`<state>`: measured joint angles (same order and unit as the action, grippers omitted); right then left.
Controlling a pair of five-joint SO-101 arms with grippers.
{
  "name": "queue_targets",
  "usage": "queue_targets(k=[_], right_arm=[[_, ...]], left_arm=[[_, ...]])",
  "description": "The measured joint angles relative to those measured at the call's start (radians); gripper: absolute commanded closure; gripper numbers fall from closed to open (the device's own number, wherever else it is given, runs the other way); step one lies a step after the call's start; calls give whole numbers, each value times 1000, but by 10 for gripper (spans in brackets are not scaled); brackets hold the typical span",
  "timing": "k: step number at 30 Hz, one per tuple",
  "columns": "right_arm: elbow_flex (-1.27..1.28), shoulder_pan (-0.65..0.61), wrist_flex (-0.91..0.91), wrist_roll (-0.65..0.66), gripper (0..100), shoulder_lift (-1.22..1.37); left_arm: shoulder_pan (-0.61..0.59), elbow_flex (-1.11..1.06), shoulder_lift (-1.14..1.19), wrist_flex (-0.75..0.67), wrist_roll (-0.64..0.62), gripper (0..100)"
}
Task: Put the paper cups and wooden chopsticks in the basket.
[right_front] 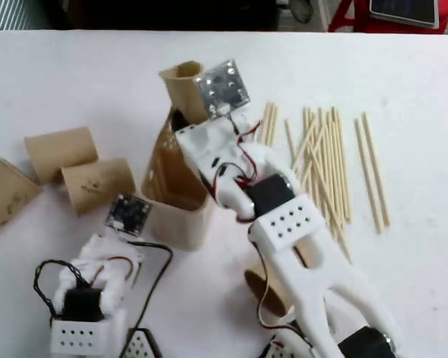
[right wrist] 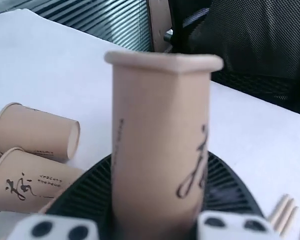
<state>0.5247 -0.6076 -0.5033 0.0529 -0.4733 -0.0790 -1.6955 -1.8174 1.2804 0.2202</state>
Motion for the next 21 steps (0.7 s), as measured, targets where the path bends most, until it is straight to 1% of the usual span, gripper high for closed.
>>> queue_targets(k=[3,7,11,16,21], right_arm=[[0,-31,0,3,782,-20],[0,-32,0,11,778,-34],[0,-35,0,86,735,-38],[0,-32,2,110,734,-38],[0,-32,60,114,722,-38]], left_arm=[[0,0,0,0,0,976],[0,0,0,0,0,976],[0,0,0,0,0,976],[0,0,0,0,0,976],[0,0,0,0,0,976]])
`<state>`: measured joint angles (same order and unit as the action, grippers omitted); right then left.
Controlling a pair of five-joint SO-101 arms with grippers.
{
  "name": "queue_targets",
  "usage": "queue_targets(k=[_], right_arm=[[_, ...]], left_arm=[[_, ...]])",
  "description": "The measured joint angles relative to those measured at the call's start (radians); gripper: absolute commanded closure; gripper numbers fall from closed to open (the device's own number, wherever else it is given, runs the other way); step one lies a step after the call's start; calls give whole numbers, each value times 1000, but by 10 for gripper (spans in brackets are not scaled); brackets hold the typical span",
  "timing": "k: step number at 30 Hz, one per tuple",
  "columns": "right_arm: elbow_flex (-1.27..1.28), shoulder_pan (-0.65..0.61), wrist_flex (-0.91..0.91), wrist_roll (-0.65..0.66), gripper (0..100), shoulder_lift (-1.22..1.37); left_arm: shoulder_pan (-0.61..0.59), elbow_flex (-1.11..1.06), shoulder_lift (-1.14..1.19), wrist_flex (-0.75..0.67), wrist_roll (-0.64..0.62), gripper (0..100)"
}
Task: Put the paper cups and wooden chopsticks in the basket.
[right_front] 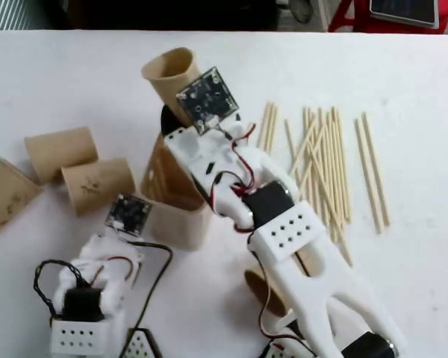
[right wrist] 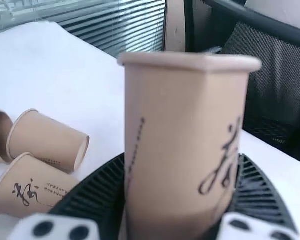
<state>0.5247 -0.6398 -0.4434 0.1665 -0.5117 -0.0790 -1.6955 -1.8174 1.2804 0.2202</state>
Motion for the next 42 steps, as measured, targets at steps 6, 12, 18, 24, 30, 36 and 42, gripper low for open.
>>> queue_targets(k=[6,12,18,24,30,36,42], right_arm=[[0,2,3,5,697,0],[0,0,3,14,700,0],[0,0,49,74,701,-6],[14,0,49,77,701,-94],[18,0,2,80,701,-227],[18,0,-123,80,701,-336],[18,61,-316,80,701,-430]], left_arm=[[0,0,0,0,0,976],[0,0,0,0,0,976],[0,0,0,0,0,976],[0,0,0,0,0,976],[0,0,0,0,0,976],[0,0,0,0,0,976],[0,0,0,0,0,976]])
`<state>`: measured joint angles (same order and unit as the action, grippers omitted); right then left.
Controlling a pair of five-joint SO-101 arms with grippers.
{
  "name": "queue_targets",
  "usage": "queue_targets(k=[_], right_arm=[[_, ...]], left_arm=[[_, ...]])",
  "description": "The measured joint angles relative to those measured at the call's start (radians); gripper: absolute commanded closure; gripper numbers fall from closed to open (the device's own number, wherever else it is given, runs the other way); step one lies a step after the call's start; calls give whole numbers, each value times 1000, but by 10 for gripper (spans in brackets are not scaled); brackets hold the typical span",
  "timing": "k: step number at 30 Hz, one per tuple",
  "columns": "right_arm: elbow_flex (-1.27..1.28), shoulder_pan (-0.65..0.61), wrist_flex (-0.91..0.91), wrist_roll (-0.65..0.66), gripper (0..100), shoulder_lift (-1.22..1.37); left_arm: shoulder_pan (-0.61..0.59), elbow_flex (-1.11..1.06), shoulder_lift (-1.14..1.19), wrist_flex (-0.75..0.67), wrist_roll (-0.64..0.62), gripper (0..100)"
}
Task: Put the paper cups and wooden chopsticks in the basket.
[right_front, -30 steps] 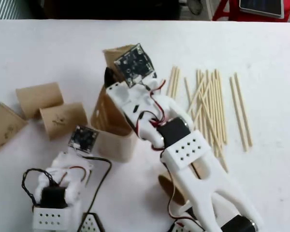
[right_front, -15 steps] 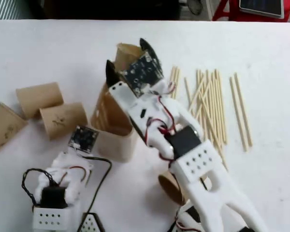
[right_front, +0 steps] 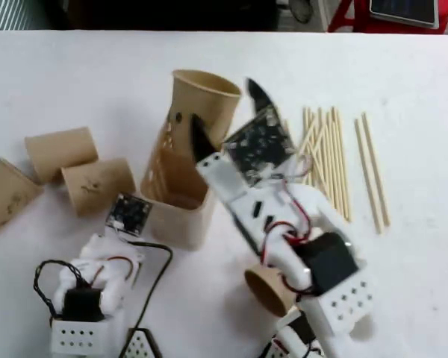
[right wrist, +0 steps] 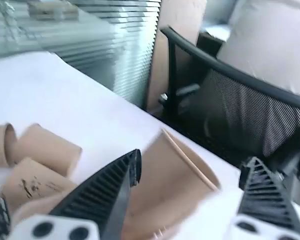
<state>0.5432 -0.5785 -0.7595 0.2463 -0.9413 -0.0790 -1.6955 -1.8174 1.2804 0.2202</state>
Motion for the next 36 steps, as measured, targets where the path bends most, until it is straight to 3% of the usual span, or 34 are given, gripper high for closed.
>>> queue_targets(k=[5,9,15,20,24,31,36], right_arm=[[0,166,-55,0,700,-38],[0,216,-28,0,711,-38],[-80,230,121,3,992,166],[-193,227,354,3,860,428],[-249,221,496,3,868,589],[-253,195,516,6,926,690],[-253,172,381,6,948,641]], left_arm=[[0,0,0,0,0,976],[0,0,0,0,0,976],[0,0,0,0,0,976],[0,0,0,0,0,976],[0,0,0,0,0,976],[0,0,0,0,0,976],[0,0,0,0,0,976]])
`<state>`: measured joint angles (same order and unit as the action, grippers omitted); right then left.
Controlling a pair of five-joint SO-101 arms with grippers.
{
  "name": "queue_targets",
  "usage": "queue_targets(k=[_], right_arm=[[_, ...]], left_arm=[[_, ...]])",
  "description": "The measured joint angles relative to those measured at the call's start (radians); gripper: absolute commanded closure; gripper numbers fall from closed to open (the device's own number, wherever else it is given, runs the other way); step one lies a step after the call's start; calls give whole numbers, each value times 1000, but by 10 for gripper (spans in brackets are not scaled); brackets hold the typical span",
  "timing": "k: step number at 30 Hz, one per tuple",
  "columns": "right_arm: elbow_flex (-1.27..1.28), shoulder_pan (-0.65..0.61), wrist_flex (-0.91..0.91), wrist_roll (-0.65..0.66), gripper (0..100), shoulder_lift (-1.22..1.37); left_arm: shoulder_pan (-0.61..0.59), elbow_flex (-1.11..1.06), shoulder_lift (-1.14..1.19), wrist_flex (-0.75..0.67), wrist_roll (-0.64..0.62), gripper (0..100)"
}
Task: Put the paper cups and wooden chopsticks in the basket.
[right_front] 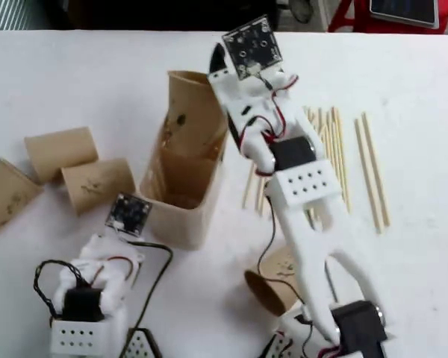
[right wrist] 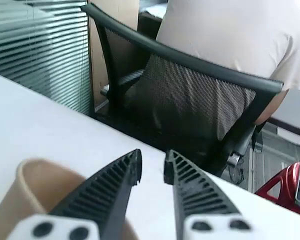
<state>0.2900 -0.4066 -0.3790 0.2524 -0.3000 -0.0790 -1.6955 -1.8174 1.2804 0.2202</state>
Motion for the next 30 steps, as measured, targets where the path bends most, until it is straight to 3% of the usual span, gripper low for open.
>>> queue_targets(k=[7,22,30], right_arm=[[-2,-146,-256,0,947,-137],[140,-313,-446,2,947,-443],[270,-322,-388,28,948,-304]], left_arm=[[0,0,0,0,0,976],[0,0,0,0,0,976],[0,0,0,0,0,976]])
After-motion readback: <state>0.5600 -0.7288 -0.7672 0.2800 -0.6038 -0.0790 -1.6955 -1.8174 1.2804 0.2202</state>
